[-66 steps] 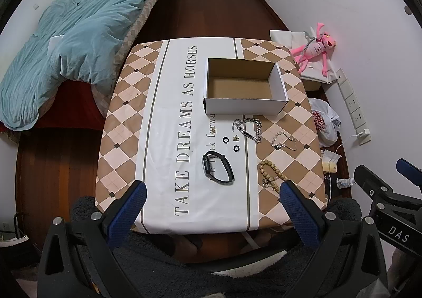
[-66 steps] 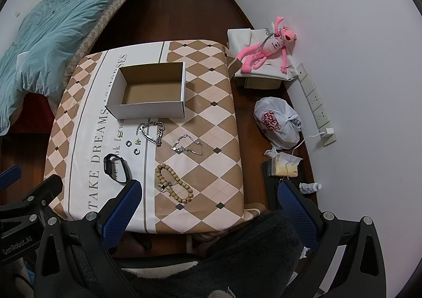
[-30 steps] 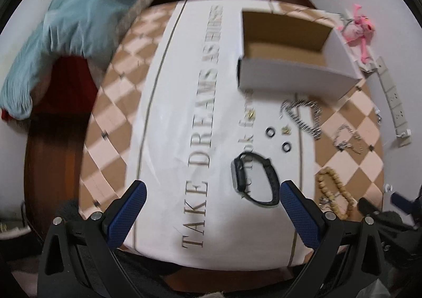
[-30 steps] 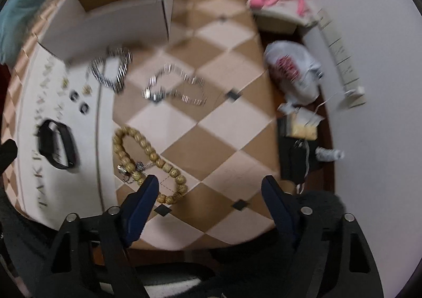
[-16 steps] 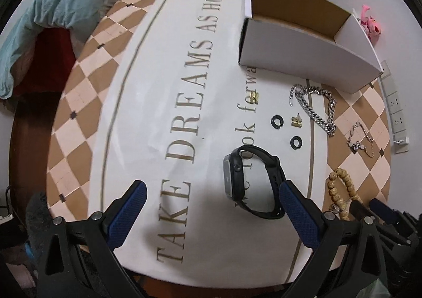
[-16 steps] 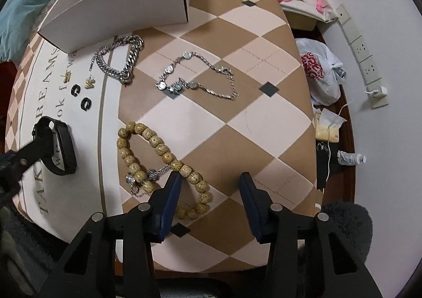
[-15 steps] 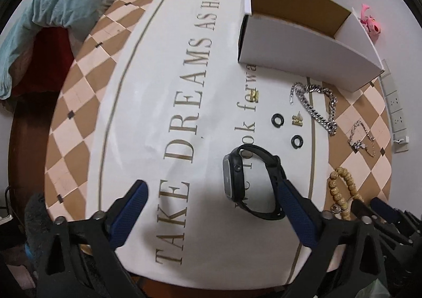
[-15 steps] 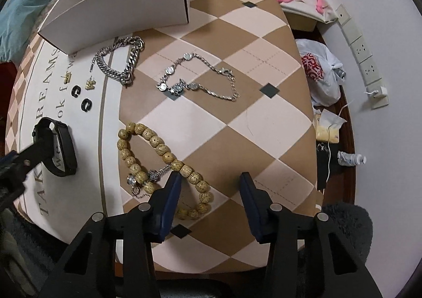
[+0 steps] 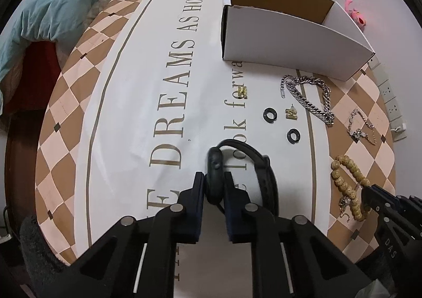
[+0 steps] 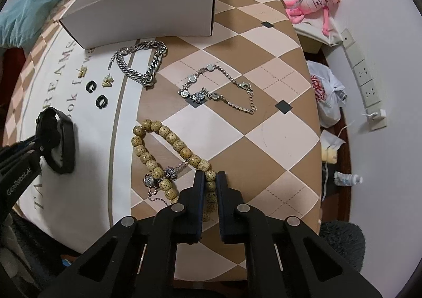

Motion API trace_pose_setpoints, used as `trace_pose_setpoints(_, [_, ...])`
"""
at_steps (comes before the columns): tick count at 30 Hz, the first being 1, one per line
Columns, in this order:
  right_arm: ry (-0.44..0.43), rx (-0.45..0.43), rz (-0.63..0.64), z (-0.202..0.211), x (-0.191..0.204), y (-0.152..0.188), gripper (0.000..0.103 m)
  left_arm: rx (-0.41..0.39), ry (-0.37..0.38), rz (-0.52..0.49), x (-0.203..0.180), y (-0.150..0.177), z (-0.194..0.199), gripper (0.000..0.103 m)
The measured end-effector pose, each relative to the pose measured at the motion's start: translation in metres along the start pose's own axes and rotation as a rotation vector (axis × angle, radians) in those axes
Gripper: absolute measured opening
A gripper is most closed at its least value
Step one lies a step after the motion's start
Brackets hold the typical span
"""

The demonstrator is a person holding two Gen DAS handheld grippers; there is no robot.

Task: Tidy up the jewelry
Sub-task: 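Carry the watch band with the left gripper into the box while the right carries the bead bracelet there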

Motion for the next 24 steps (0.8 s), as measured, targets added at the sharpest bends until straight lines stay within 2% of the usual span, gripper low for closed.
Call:
trace_pose_setpoints(4, [-0.060, -0.003, -0.042, 0.008, -0.007, -0.004, 0.009, -0.007, 0.032, 0.011, -0.001, -0.003, 0.007, 0.010])
trace_pose_setpoints(9, [-0.121, -0.057, -0.066, 0.033, -0.009, -0.016, 0.009, -0.046, 0.055, 0.005, 0.004, -0.001, 0.031, 0.010])
trace_pose_setpoints(13, [-0.165, -0.100, -0.062, 0.058, -0.006, -0.031, 0.009, -0.086, 0.081, -0.002, 0.003, -0.014, 0.054, 0.010])
trace_pose_setpoints(18, [-0.198, -0.184, -0.032, 0.099, 0.003, -0.060, 0.009, -0.137, 0.106, -0.012, -0.008, -0.056, 0.080, 0.010])
trace_pose_setpoints(24, [-0.246, -0.271, -0.022, 0.142, 0.010, -0.114, 0.009, -0.178, 0.141, -0.009, -0.009, -0.116, 0.094, 0.010])
Point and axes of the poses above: each gripper's, at about its wrist camera, not at the fingertips, and z roughly against the way its jaws point, x to its left, y to its underside, the point moved 2 cm from there along -z, roughly the way its jaws point, and after that the axes turned 2 degrees about -x, right-handed, at the moved point
